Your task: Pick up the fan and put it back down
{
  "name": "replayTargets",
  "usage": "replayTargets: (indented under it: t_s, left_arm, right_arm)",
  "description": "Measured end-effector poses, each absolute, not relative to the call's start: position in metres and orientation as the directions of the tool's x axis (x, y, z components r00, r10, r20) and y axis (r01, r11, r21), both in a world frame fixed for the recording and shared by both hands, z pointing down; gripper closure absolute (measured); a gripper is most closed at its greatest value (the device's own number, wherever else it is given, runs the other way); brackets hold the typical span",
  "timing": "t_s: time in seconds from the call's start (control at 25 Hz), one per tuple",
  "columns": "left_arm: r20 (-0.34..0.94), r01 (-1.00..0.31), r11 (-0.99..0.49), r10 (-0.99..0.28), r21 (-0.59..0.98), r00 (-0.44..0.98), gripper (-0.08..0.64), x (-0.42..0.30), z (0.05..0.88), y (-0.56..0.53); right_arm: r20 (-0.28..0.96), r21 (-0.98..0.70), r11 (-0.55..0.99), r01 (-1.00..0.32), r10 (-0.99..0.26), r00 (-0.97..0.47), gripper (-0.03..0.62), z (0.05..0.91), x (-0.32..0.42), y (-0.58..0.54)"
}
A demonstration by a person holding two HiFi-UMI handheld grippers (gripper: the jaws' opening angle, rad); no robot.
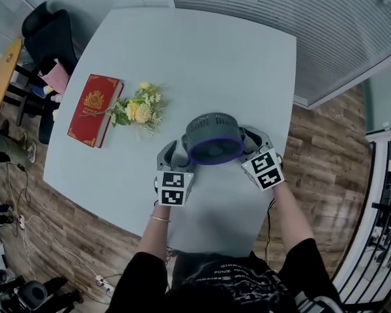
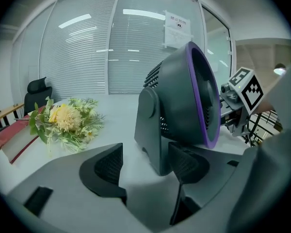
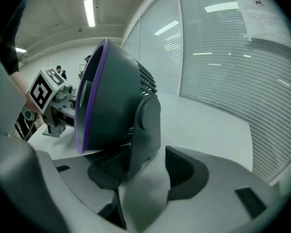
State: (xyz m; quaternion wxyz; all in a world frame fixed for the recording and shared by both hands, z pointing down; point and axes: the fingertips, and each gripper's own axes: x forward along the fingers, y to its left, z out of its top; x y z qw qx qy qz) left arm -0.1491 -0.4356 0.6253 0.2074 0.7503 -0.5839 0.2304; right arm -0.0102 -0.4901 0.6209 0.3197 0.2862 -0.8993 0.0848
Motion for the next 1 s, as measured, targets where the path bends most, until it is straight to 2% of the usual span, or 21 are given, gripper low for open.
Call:
replayTargets:
  t_s: [0.16,0.24,0.28,0.52,1.0]
  left_arm:
    - [0.590,-0.960,-0.281,-0.778,-0.017,0.217,0.293,-0.143,0.627,-0.445]
    - [0.585,-0.957,-0.289,-0.781,-0.028,0.218,0.396,-0.143,0.628,-0.446]
    - [0.584,-0.956,-0.290,-0.782,-0.032,0.218,0.419,-0.143,0.628,-0.446]
    - [0.590,-0.962,-0.273,-0.779,-0.017,0.211,0.425,-0.142,0.628,-0.445]
    - [0.565,-0.970,-0.244,-0.802,-0.014,0.193,0.434,-0.136,0.586,-0.427]
  right_arm:
    - [0.622,0.021,0.832,-0.554,-0.445,-0.645,0.369,0.626,-0.017,-0.495]
    - [0.619,0.009,0.837,-0.548,-0.435,-0.654,0.410,0.629,-0.021,-0.494]
    - [0.616,0.005,0.835,-0.550,-0.436,-0.656,0.417,0.630,-0.021,-0.494]
    - [0.611,0.005,0.811,-0.585,-0.466,-0.640,0.448,0.628,-0.019,-0.496]
    - [0.597,0.026,0.802,-0.596,-0.491,-0.634,0.457,0.592,-0.012,-0.478]
